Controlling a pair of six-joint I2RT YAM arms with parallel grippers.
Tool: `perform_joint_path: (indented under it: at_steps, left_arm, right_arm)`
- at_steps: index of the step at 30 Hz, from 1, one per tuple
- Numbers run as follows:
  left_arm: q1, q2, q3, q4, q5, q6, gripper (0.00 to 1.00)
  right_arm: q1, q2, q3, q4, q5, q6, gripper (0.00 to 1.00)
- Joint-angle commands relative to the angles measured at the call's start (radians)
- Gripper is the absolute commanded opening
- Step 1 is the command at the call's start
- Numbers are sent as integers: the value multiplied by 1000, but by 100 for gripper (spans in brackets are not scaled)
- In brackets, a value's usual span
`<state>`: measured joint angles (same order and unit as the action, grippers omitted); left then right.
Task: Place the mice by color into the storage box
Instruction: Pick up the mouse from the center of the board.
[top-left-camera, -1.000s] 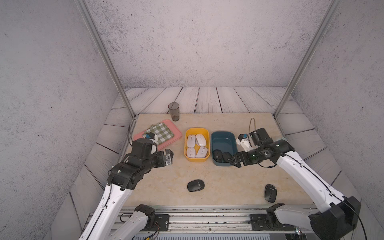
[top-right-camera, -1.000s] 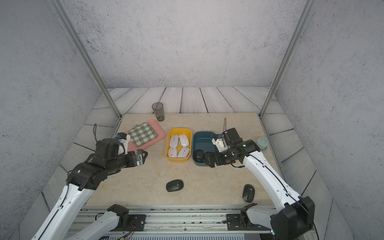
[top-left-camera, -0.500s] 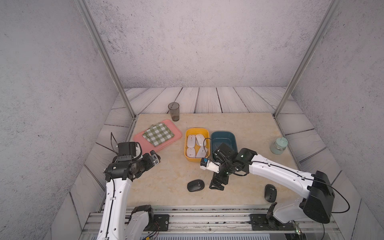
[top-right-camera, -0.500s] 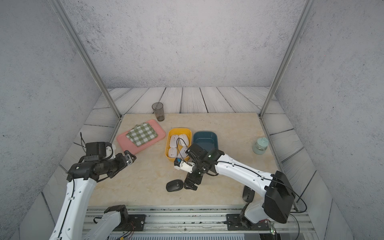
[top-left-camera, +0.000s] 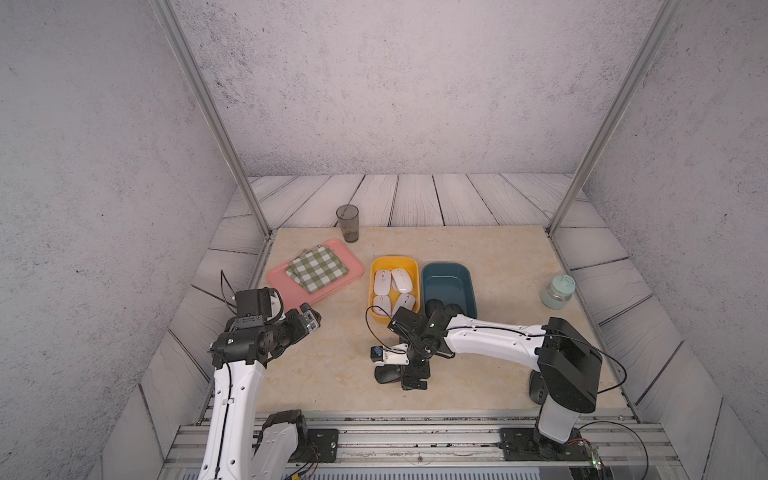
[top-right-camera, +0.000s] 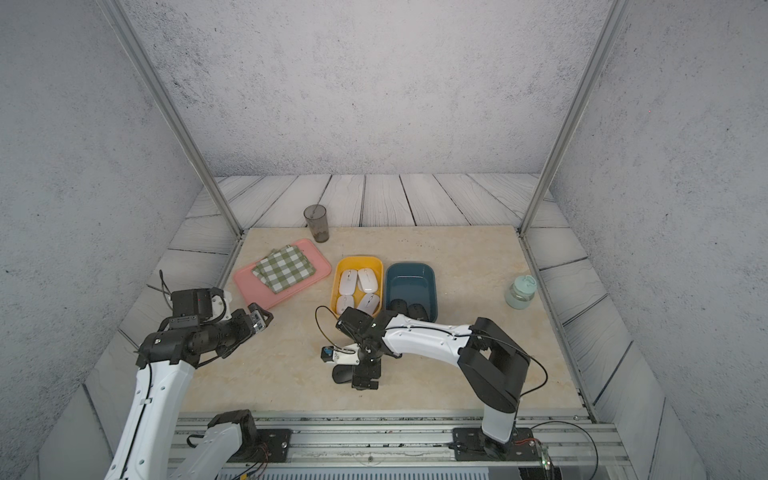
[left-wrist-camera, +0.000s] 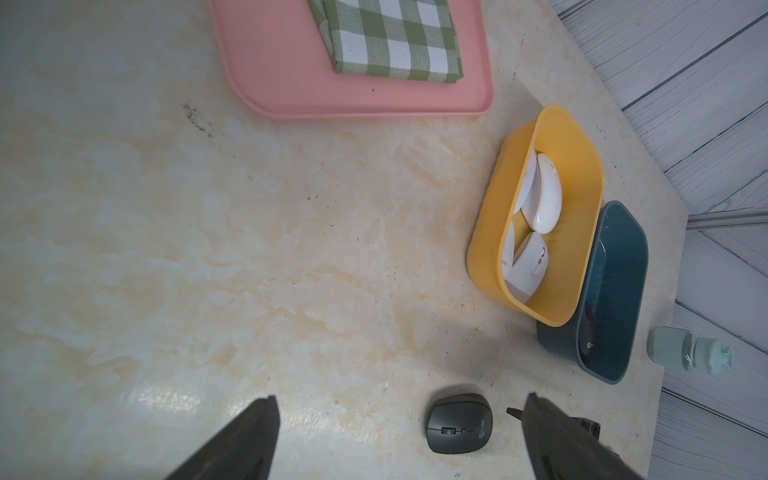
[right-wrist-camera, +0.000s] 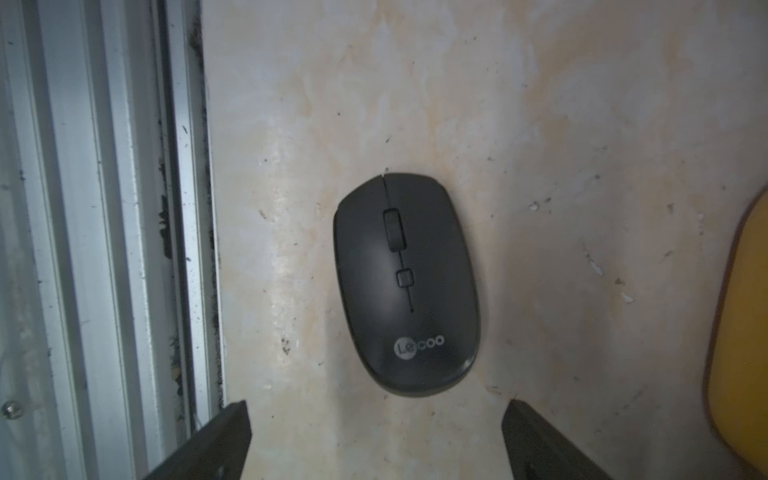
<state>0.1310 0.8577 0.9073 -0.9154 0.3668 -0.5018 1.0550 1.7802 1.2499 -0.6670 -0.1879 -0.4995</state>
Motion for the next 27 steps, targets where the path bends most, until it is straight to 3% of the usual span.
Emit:
perform_joint_path:
  at_steps: [1,17,27]
  left_arm:
    - [11,-11,-22,7,-1,12,98]
    - [12,-12,-40,29,11,14,98]
    - [10,-13,-50,43,23,16,98]
  right_arm:
    - [6,43,40,46,24,-29,99]
    - [13,196,97,114,21,-18,99]
    - [18,226,47,190,71,33,97]
